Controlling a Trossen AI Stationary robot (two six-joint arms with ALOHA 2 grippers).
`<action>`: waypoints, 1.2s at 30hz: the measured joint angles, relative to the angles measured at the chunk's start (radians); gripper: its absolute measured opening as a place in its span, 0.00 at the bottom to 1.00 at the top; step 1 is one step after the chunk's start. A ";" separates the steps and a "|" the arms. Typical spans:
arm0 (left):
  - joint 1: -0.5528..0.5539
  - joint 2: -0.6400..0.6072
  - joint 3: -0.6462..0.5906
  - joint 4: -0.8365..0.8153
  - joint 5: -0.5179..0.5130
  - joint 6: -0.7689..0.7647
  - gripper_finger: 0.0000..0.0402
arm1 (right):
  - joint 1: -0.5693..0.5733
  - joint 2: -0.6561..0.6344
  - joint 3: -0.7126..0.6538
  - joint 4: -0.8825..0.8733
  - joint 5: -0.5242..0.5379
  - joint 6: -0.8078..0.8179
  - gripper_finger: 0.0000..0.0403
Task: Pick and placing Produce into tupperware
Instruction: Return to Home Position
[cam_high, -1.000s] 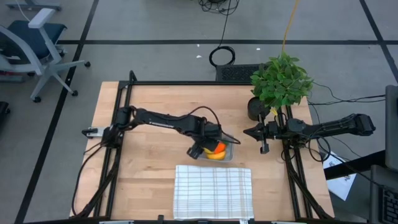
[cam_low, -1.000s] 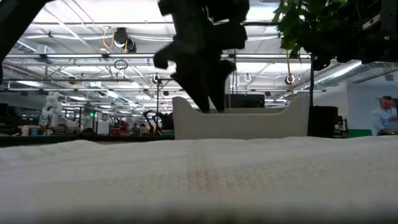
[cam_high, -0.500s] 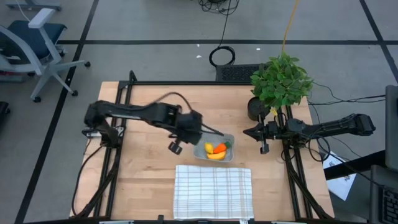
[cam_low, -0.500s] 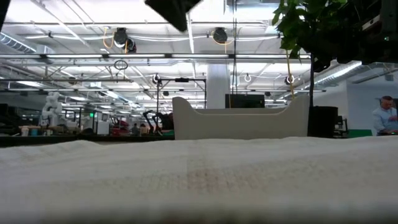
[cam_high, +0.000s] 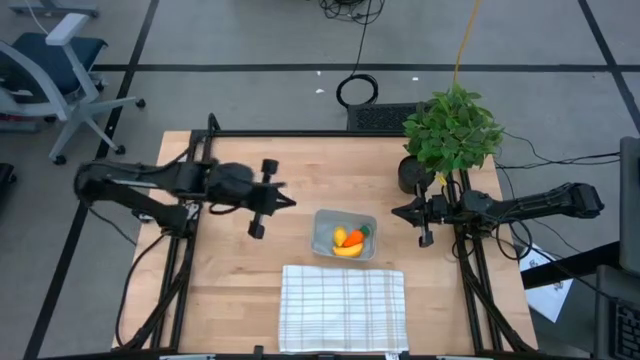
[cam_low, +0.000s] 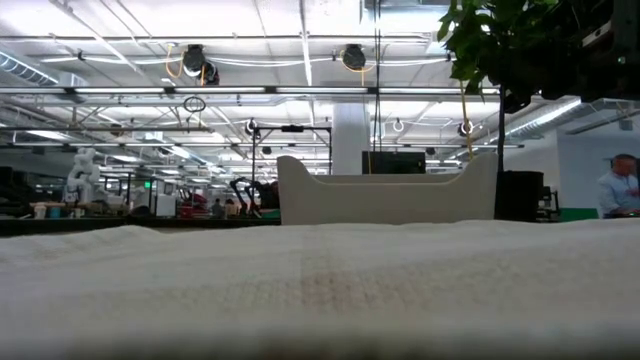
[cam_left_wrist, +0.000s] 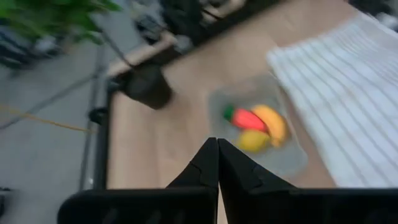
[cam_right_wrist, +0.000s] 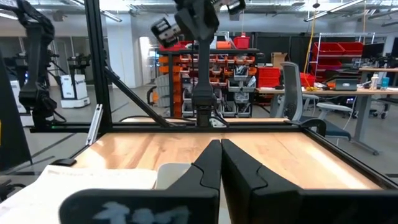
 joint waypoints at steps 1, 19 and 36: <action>0.002 -0.036 -0.065 0.077 -0.013 -0.015 0.00 | 0.000 0.001 0.000 0.000 0.000 -0.006 0.00; 0.033 -0.506 -0.769 0.743 -0.193 -0.161 0.00 | 0.000 0.003 0.000 0.019 0.004 -0.017 0.00; 0.034 -0.664 -0.967 0.893 -0.046 -0.151 0.00 | 0.000 0.003 0.000 0.020 0.002 0.008 0.00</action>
